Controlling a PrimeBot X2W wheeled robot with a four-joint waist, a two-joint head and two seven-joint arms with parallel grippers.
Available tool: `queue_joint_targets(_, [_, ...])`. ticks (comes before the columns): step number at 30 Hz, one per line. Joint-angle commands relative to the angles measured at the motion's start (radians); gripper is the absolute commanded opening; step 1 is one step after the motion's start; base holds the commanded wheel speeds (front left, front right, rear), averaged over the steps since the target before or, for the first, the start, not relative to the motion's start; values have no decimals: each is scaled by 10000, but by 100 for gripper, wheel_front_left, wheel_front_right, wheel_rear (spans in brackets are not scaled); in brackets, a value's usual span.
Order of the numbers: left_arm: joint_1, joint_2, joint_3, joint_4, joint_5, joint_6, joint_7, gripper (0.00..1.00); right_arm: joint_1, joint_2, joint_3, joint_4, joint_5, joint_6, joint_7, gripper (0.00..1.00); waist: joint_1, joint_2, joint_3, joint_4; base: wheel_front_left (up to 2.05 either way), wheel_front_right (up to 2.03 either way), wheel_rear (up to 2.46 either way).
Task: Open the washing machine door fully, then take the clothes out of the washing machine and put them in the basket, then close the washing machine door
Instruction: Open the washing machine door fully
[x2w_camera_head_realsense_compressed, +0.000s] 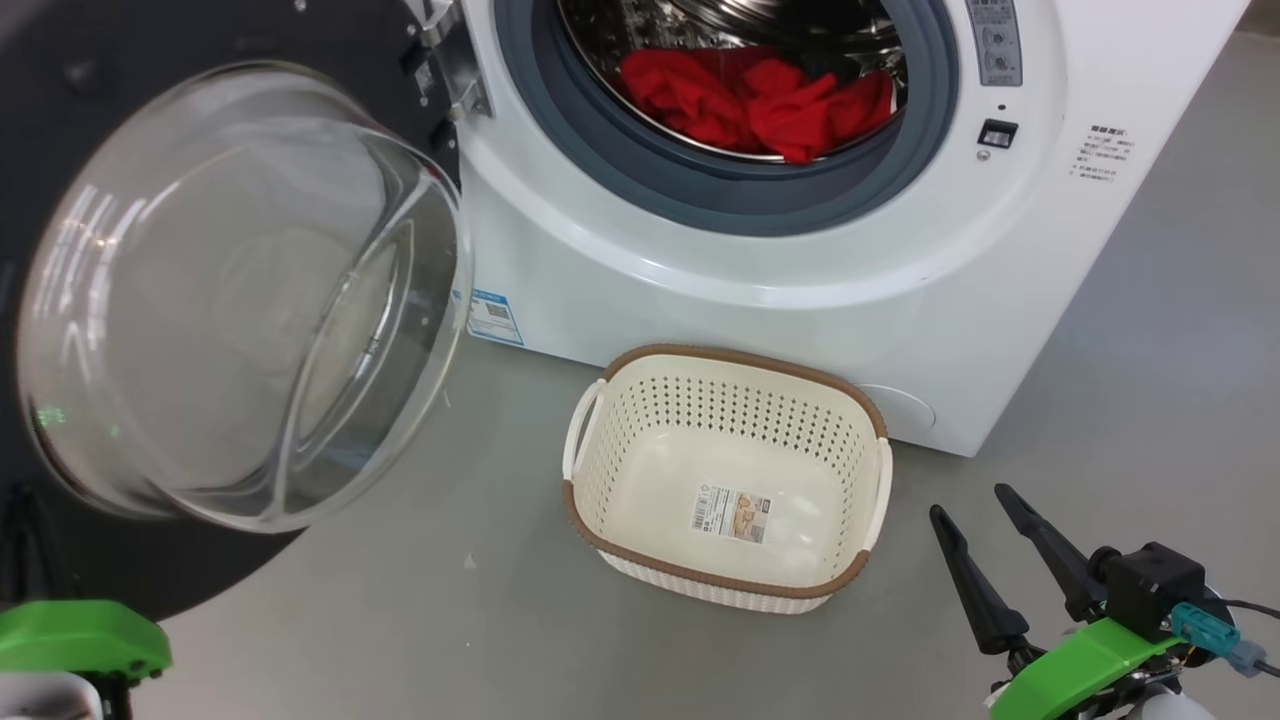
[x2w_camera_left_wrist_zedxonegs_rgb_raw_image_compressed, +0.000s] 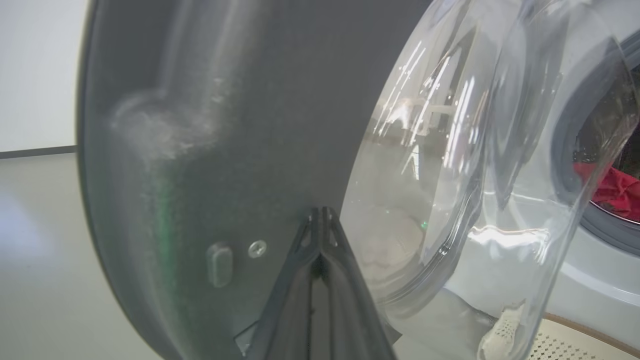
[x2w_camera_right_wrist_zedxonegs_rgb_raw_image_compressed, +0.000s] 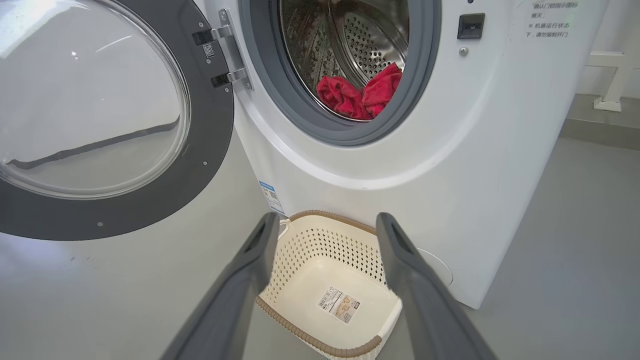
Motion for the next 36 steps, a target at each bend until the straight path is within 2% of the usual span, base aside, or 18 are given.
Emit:
queue_joint_targets(1, [-537,551,580,-65,159,64,-120,0,-387,-201,104,-247,-81,63,-105,100,0,0,82,-56,0,0,0])
queue_joint_targets(8, [-895,498,1336,442,614,84,-121,0,-462,-244,125,-254,-92,63,-105,100,0,0,219,-215,0,0,0])
queue_joint_targets(23, [-1724,859,2582,1613,1411,-395,-121,0,-688,-396,206,-320,-89,63,-105,100,0,0,658,-474,0,0,0])
queue_joint_targets(30, [-2290,1128,3263,2267,1844,-760,-122,0,-871,-449,299,-344,-81,63,-105,100,0,0,980,-653,0,0,0])
queue_joint_targets(36, [-2581,1115,3592,2434,2282,-831,-122,0,-965,-520,283,-364,-84,63,-105,100,0,0,1170,-704,0,0,0])
